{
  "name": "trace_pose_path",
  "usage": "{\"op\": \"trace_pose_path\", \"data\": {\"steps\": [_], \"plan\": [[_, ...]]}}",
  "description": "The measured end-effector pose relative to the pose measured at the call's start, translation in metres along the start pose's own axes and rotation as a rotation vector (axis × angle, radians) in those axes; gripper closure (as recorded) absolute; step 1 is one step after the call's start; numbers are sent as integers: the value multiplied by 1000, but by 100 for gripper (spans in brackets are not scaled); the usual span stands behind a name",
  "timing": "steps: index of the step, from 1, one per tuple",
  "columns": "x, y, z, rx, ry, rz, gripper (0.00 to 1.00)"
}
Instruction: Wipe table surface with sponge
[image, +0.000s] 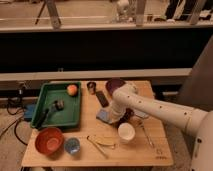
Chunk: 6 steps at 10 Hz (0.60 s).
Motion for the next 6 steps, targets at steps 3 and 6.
{"op": "trace_pose_path", "data": {"steps": [3, 6], "plan": [[-47, -24, 10, 0, -15, -61, 96], [-79, -32, 12, -12, -25, -136, 96]]}}
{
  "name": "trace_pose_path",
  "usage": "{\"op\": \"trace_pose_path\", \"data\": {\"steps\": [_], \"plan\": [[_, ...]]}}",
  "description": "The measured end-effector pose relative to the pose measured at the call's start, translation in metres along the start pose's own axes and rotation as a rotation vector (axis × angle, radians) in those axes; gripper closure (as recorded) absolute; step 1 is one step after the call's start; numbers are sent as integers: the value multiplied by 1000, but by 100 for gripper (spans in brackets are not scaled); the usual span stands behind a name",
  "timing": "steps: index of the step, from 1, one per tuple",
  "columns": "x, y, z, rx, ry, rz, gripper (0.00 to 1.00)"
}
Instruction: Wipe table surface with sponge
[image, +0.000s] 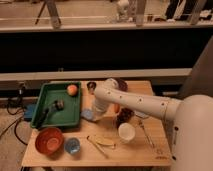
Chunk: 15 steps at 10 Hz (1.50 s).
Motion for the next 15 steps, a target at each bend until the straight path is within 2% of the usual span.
{"op": "trace_pose_path", "data": {"steps": [3, 6, 7, 13, 15], "plan": [[7, 15, -1, -28, 8, -7, 96], [42, 52, 5, -86, 23, 20, 96], [51, 59, 5, -93, 29, 35, 96], [55, 59, 3, -94, 36, 39, 96], [67, 44, -10, -51, 56, 84, 96]]}}
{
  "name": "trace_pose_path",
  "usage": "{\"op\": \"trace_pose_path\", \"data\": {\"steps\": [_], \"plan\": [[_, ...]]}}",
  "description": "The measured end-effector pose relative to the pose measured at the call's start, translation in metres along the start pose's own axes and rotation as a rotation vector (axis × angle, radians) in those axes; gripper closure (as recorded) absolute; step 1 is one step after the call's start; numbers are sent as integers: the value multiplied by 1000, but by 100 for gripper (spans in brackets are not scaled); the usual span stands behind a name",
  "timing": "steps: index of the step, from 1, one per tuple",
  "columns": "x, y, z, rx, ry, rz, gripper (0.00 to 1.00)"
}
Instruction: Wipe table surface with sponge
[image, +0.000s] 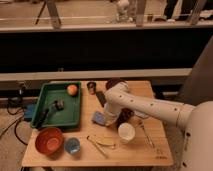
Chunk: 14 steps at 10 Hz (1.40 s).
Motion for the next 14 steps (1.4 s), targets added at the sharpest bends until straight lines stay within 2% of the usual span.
{"op": "trace_pose_path", "data": {"steps": [3, 6, 8, 10, 12, 14], "plan": [[-15, -32, -16, 55, -6, 6, 96], [-44, -47, -9, 55, -10, -26, 96], [-51, -48, -6, 49, -12, -48, 96], [-65, -38, -3, 32, -17, -82, 96], [-58, -19, -5, 15, -17, -86, 96], [-44, 17, -5, -15, -15, -89, 96]]}}
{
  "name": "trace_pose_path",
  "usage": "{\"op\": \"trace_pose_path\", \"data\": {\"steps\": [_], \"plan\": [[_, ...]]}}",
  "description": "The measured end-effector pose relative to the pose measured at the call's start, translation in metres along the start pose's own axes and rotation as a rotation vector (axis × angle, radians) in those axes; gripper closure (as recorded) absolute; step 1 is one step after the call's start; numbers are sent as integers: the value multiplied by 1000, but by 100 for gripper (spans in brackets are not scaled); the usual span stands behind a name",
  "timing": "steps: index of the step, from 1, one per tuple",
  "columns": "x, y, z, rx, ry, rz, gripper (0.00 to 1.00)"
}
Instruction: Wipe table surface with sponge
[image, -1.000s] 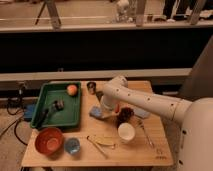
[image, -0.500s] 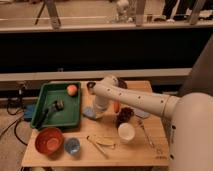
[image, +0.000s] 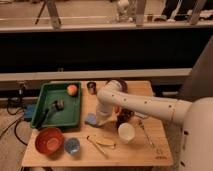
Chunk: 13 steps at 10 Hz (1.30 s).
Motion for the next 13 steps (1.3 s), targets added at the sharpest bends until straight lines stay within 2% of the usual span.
{"op": "trace_pose_path", "data": {"steps": [3, 6, 9, 13], "plan": [[7, 38, 12, -48, -5, -12, 96], [27, 49, 8, -49, 5, 21, 96], [46, 28, -11, 12, 17, 61, 96], [43, -17, -12, 61, 22, 79, 96]]}}
